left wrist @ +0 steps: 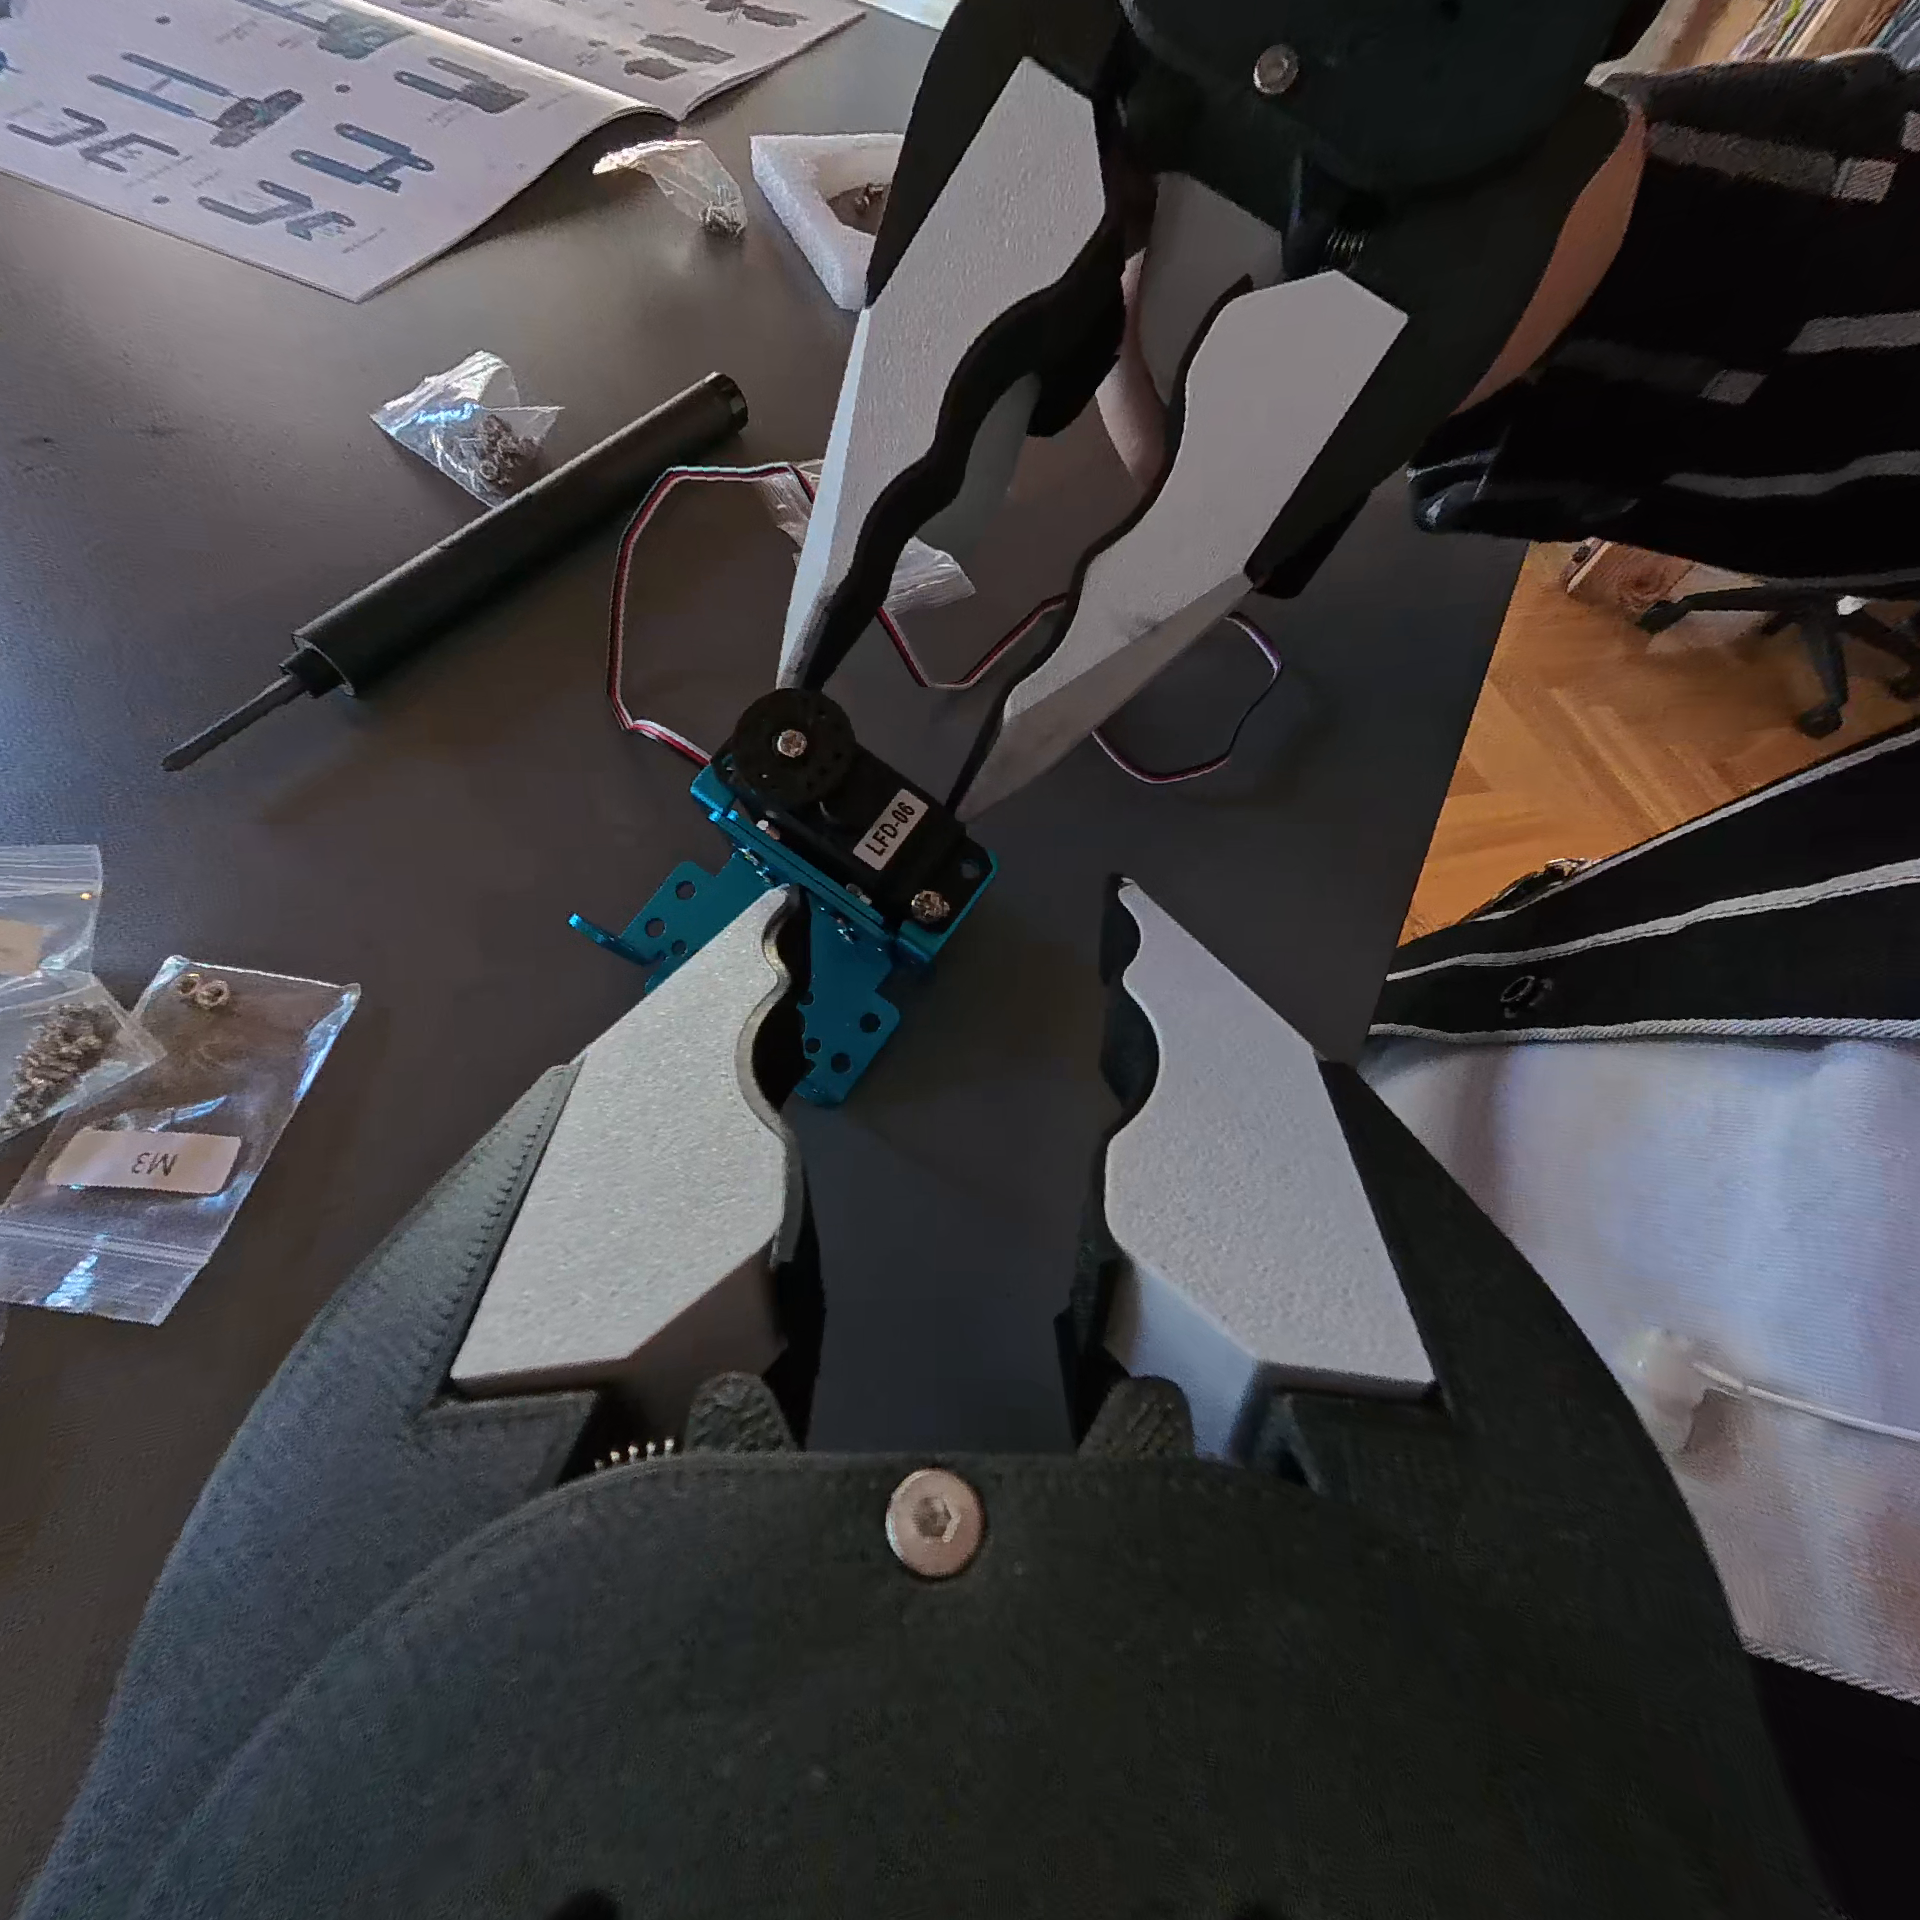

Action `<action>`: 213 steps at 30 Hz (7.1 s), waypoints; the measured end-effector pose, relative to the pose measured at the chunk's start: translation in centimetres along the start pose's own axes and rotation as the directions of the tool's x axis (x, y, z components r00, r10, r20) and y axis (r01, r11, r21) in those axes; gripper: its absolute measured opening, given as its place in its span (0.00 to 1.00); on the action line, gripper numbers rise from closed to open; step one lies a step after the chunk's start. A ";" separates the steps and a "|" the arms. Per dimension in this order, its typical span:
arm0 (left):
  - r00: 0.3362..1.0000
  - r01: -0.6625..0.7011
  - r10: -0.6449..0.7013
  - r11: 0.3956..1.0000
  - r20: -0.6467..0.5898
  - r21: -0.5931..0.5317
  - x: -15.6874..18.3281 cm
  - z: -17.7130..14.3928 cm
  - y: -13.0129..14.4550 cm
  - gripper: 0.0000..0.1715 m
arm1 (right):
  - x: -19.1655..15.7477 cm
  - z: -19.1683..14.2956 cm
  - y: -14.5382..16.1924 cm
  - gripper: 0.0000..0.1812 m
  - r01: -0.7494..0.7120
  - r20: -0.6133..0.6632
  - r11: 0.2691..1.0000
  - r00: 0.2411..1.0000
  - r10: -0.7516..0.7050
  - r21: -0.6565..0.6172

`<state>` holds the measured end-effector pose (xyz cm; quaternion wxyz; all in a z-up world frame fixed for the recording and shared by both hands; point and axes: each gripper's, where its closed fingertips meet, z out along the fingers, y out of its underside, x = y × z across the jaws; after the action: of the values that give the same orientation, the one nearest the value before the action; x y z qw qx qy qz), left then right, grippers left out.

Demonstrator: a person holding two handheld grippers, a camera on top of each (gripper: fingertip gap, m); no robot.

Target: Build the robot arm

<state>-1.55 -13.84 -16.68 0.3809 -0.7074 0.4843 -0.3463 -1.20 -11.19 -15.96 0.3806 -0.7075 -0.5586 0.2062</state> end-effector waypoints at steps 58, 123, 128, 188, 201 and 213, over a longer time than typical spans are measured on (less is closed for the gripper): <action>0.967 0.080 -0.089 0.996 0.239 0.044 -0.3 -1.2 1.7 0.24 | -3.5 0.6 0.5 0.14 0.902 0.108 0.365 0.396 -0.912 -0.231; 0.909 0.391 -0.377 0.919 0.178 -0.048 -3.3 -0.6 -1.3 0.23 | -1.2 -0.6 1.6 0.27 0.011 -0.108 1.000 0.994 -0.011 -0.002; 0.910 0.387 -0.371 0.920 0.187 -0.061 -3.4 -0.4 -1.2 0.23 | -0.8 -2.1 1.6 0.27 -0.011 -0.116 1.000 0.993 0.013 0.024; 0.830 0.516 -0.556 0.792 0.037 0.325 7.4 0.7 -6.0 0.15 | -2.5 -12.1 3.0 0.03 0.249 -0.031 0.933 0.968 -0.249 0.262; 0.753 0.652 -0.598 0.626 -0.274 0.428 8.1 2.8 -10.5 0.07 | -3.7 -13.1 0.1 0.03 0.418 -0.060 0.849 0.905 -0.422 0.323; 0.678 0.735 -0.562 0.534 -0.473 0.418 8.8 3.3 -12.3 0.00 | -3.1 -14.1 -0.5 0.05 0.427 -0.052 0.792 0.891 -0.451 0.436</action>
<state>9.00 -18.60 -6.43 0.3453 -0.6282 0.1020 -0.6897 7.72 -18.44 -7.17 0.5511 -0.4490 -0.6570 0.2511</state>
